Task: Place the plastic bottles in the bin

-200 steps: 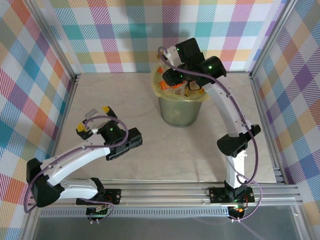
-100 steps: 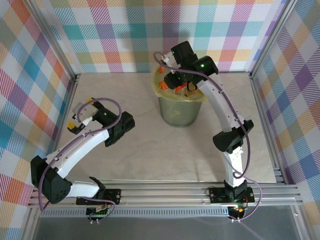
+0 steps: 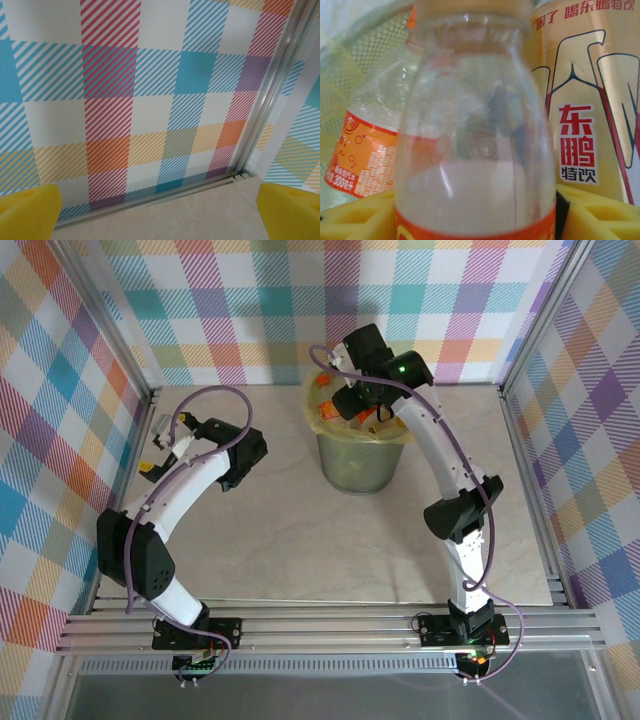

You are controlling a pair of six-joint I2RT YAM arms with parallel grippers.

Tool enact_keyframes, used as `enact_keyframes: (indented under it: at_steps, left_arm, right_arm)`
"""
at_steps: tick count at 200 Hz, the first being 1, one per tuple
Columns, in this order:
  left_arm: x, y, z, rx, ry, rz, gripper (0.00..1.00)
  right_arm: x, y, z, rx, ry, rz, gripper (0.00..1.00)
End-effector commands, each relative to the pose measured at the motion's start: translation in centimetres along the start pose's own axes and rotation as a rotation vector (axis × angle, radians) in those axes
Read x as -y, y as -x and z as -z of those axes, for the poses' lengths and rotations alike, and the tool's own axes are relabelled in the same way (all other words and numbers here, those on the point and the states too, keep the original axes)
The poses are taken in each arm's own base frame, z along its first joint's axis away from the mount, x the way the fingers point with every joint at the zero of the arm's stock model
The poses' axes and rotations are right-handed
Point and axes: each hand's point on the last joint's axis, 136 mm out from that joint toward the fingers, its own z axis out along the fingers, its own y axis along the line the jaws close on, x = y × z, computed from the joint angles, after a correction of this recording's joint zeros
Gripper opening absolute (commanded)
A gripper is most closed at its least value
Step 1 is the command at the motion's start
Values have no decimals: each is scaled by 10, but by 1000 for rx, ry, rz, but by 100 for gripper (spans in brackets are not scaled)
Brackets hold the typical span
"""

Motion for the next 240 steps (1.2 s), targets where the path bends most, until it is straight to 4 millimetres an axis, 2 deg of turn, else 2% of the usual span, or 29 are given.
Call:
enact_keyframes:
  at_steps: [1, 64, 89, 107, 128, 142, 172, 201, 240]
  left_arm:
    - [-12, 9, -9, -29, 57, -141, 100]
    - [-2, -15, -22, -180, 66, -26, 100]
    - [6, -17, -24, -227, 31, -2, 100]
    - [18, -23, -25, -288, -15, -2, 100]
    - [40, -47, -32, -462, -116, 38, 100]
    - [52, -56, -35, -540, -182, 71, 100]
    - [78, -53, -31, -581, -325, 67, 100]
    - [102, -47, -18, -606, -488, 46, 100]
    - [119, -42, 1, -623, -667, 47, 100]
  right_arm:
    - [6, -2, -5, -18, -25, -13, 71]
    - [5, -2, 2, -9, -14, -27, 80]
    - [6, 0, 11, 10, -6, -36, 82]
    - [4, 2, 16, 23, 3, -41, 84]
    - [4, 4, 23, 38, 11, -50, 87]
    - [4, 5, 26, 45, 15, -54, 87]
    - [3, 8, 32, 67, 26, -60, 87]
    - [3, 11, 37, 85, 32, -63, 89]
    - [2, 14, 44, 106, 41, -69, 92]
